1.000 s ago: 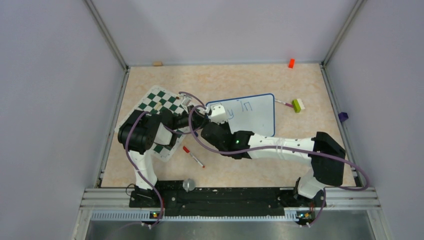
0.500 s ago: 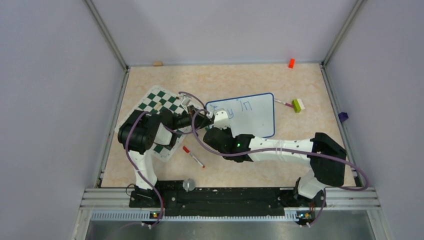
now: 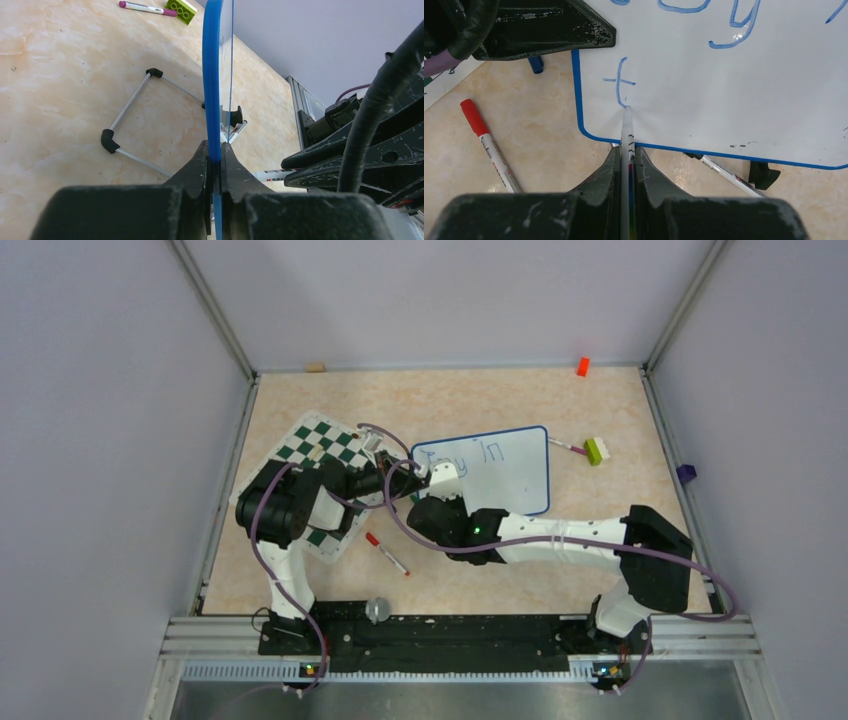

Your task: Write a sentence on the whiteboard

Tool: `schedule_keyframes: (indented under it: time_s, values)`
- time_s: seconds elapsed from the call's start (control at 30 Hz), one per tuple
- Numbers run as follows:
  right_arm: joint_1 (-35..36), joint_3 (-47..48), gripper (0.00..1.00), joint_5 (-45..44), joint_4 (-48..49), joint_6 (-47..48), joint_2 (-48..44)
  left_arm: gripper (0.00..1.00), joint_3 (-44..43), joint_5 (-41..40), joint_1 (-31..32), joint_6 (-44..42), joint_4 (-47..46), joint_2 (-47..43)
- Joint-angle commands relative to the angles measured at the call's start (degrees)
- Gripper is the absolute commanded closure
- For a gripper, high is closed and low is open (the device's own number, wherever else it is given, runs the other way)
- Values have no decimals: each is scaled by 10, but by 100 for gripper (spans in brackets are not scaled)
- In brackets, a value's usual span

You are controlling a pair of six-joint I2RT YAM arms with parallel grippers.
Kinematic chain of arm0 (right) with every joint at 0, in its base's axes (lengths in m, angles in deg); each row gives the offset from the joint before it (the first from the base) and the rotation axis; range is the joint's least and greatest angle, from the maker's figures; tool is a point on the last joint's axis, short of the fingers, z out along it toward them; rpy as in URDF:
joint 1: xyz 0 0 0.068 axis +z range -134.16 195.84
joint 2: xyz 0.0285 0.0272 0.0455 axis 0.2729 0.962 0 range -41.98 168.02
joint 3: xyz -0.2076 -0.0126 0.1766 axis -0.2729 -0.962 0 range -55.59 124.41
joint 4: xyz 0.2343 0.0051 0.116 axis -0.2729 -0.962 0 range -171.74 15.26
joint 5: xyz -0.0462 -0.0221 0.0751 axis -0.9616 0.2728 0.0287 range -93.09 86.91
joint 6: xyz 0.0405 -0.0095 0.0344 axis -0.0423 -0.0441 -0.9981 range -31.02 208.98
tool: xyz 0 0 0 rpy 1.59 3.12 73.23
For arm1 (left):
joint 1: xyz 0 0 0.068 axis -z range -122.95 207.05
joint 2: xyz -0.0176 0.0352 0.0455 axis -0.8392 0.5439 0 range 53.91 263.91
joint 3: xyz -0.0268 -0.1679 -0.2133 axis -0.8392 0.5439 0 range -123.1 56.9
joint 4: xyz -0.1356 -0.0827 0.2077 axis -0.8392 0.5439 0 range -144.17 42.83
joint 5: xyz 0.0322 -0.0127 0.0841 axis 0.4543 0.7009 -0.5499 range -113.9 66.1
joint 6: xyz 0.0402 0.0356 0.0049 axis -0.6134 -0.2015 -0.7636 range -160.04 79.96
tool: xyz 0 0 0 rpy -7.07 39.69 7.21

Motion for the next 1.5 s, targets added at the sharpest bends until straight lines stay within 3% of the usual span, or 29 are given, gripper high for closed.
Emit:
schedule_keyframes:
  time_s: [0.0, 0.4, 0.7, 0.97, 1.13, 1.47]
  values:
    - [-2, 20, 100, -36, -5, 4, -12, 100, 9, 12, 2, -68, -44, -7]
    - [-4, 20, 100, -24, 13, 21, -50, 100, 9, 13, 2, -67, -44, -6]
    - [-4, -130, 100, -8, 150, 48, -194, 100, 10, 14, 2, -66, -44, -8]
    - [13, -213, 100, -90, 177, 42, -266, 100, 12, 13, 2, -66, -44, -15]
    - [20, -209, 100, -114, 182, 44, -256, 100, 9, 14, 2, -65, -44, -7]
    - [21, -23, 100, -154, 25, 9, -129, 100, 8, 17, 2, -64, -44, -15]
